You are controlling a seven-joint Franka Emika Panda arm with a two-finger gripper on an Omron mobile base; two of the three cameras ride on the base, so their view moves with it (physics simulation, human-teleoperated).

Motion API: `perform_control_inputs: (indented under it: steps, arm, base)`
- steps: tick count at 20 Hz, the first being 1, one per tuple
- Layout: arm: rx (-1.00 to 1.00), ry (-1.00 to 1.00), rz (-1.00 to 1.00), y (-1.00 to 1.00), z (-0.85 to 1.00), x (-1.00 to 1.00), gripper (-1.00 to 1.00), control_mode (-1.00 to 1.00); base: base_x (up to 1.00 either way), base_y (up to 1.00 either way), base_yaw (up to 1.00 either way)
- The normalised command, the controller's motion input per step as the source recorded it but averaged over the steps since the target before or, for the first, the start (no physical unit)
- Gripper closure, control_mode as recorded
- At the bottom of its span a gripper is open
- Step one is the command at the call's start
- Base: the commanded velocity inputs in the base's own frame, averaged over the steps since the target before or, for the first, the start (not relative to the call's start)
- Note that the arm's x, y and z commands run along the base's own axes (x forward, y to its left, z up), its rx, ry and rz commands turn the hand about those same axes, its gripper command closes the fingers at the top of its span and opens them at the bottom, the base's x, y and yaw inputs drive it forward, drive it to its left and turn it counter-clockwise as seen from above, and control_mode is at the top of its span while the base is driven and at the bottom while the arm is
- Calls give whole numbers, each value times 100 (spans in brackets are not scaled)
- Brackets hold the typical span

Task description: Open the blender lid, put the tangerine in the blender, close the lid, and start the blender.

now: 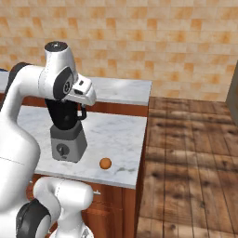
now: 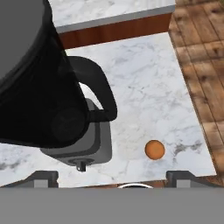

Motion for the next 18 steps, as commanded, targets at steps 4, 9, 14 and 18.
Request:
perform_control_inputs:
  steps: [4, 9, 14, 18]
  arm:
    - [0, -7, -5, 45, 90, 0, -100, -100]
    - [-2, 0, -1, 70, 53, 21, -100, -100]
    - [-1, 6, 0, 18, 15, 51, -100, -100]
    - [-5, 20, 0, 14, 0, 59, -100, -100]
  base:
    - [0, 0, 0]
    - [0, 0, 0]
    - [0, 0, 0]
    - [0, 0, 0]
